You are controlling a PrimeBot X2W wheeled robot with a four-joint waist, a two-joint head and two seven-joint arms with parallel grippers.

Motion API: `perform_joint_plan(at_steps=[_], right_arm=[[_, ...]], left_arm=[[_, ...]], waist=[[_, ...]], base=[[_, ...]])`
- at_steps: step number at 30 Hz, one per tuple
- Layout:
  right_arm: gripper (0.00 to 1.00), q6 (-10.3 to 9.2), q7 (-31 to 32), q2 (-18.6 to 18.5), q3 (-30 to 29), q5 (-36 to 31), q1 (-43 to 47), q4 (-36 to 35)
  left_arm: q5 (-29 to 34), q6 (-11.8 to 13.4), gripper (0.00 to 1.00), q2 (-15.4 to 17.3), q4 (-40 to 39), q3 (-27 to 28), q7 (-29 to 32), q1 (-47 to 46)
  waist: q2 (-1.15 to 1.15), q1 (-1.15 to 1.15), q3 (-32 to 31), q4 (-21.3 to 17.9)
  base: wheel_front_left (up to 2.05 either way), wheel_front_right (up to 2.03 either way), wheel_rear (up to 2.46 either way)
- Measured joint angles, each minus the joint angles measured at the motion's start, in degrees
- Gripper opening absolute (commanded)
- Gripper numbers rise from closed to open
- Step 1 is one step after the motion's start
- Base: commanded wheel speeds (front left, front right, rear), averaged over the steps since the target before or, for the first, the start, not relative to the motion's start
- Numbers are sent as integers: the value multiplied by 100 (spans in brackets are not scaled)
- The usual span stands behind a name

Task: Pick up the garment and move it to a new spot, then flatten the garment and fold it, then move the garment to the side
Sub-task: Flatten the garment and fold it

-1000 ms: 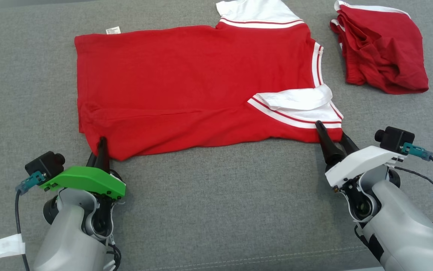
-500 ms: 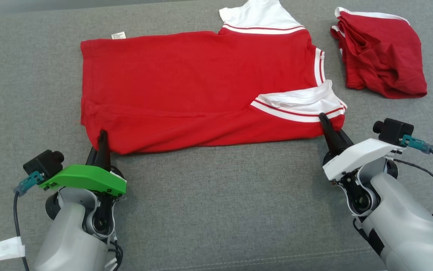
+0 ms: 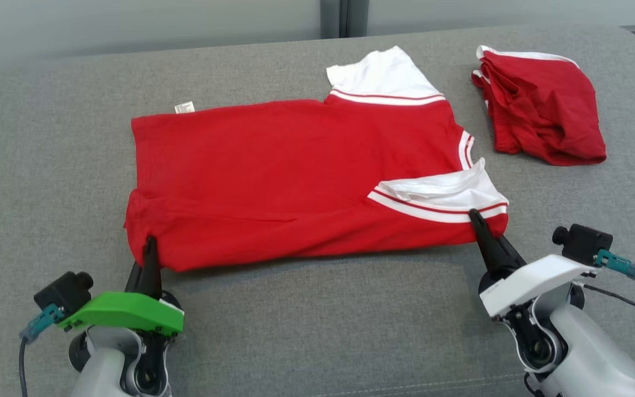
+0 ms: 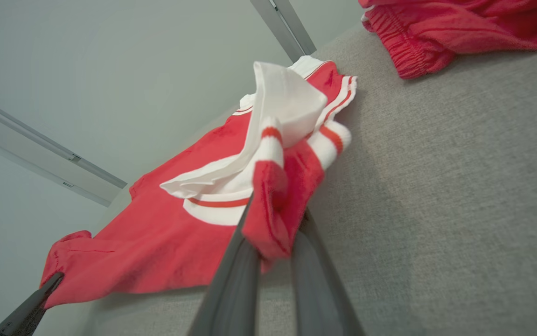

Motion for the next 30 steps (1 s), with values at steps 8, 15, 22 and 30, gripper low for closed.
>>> perform_joint_plan(at_steps=[8,15,22,30], right_arm=[[0,0,-7,-124,8,100,776,-437],[0,0,-7,-178,185,85,1024,-383],[0,0,-7,-241,238,-14,1082,-382],[100,-62,-8,-299,113,-53,1163,-393]], left_arm=[[-24,51,0,8,-388,24,-1,723],[85,164,0,20,-492,-66,-1,852],[96,307,0,22,-646,-105,-1,1057],[111,412,100,29,-829,-132,-1,1209]], waist=[[0,0,-172,-89],[0,0,-138,-107],[0,0,-56,-112],[0,0,9,-120]], base=[[0,0,0],[0,0,0],[0,0,0],[0,0,0]])
